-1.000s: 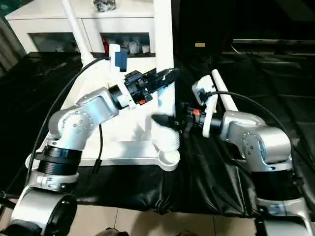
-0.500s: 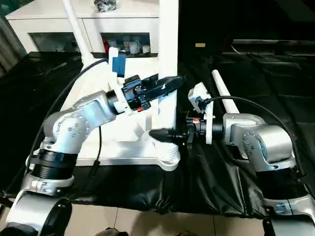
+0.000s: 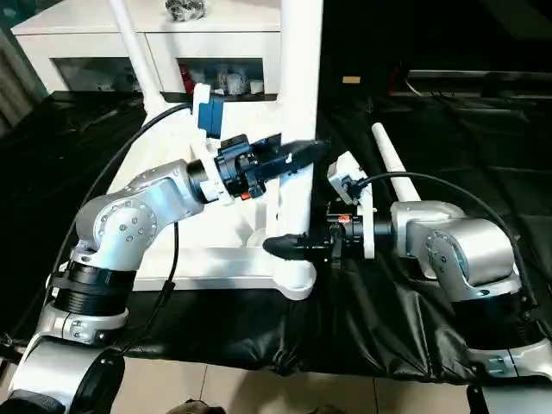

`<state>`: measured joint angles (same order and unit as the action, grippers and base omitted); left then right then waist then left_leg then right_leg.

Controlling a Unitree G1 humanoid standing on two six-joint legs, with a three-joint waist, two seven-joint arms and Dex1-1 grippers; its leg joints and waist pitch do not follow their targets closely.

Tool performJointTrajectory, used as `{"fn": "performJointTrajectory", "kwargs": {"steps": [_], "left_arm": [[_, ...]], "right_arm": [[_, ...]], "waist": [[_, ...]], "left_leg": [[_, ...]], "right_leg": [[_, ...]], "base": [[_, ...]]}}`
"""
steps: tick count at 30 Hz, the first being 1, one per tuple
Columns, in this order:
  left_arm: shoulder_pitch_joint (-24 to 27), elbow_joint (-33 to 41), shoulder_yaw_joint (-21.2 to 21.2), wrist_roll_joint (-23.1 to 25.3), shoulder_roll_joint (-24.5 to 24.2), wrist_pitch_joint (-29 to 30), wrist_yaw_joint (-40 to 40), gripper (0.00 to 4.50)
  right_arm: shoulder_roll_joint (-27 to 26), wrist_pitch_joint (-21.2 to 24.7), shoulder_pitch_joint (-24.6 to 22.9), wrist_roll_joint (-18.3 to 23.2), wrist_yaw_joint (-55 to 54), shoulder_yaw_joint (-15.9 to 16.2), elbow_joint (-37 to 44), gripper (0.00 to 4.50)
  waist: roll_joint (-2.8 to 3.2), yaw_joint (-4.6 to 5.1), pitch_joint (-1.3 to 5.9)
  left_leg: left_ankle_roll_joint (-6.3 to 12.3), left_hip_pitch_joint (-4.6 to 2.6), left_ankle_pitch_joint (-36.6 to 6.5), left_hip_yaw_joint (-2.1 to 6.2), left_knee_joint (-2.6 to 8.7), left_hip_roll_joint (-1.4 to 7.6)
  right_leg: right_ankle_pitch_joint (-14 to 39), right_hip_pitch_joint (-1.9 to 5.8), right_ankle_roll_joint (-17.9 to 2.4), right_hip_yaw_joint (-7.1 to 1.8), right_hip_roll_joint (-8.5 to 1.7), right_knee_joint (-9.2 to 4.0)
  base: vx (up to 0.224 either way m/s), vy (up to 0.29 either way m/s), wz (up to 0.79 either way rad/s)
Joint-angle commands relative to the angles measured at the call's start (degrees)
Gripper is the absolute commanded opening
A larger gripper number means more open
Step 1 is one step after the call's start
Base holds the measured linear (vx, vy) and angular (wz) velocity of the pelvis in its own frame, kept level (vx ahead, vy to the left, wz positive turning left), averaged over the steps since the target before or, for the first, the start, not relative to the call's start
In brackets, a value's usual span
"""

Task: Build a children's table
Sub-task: Pick table leg

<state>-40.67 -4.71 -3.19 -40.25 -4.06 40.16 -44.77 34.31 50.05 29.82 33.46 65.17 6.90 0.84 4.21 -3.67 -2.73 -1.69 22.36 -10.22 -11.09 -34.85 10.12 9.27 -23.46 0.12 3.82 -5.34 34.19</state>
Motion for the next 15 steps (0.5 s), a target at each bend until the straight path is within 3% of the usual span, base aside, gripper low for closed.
{"fn": "performJointTrajectory", "kwargs": {"steps": [1, 7, 15], "left_arm": [[0.2, 1.4, -0.2, -0.1, -0.5, 0.3, -0.4, 1.85], [-0.1, 1.3, -0.1, 0.0, -0.4, 0.3, -0.5, 1.84], [-0.1, 1.1, -0.1, 0.1, -0.2, -0.3, -0.7, 1.84]], "right_arm": [[0.0, 0.7, 1.2, 0.4, 0.5, 0.4, -0.2, 3.46], [-0.3, 0.7, 1.1, 0.4, 0.4, 0.5, -0.5, 2.95], [-0.4, 0.5, 0.8, 0.5, 0.1, 0.5, -0.7, 2.3]], "waist": [[-1.79, -0.33, 4.27], [-1.56, -0.35, 4.25], [-1.69, -0.34, 4.31]], "left_leg": [[4.61, -0.7, -6.9, 1.12, 3.17, 2.22], [4.46, -0.76, -7.1, 1.14, 3.16, 2.22], [4.55, -0.75, -6.8, 1.12, 3.11, 2.21]], "right_leg": [[14.8, 3.42, -12.0, -1.86, -2.51, -3.87], [15.2, 3.38, -11.9, -1.84, -2.5, -3.93], [14.4, 3.43, -12.1, -1.86, -2.49, -3.86]], "base": [[0.0, 0.0, 0.0], [0.0, 0.0, 0.0], [0.0, 0.0, 0.0]]}}
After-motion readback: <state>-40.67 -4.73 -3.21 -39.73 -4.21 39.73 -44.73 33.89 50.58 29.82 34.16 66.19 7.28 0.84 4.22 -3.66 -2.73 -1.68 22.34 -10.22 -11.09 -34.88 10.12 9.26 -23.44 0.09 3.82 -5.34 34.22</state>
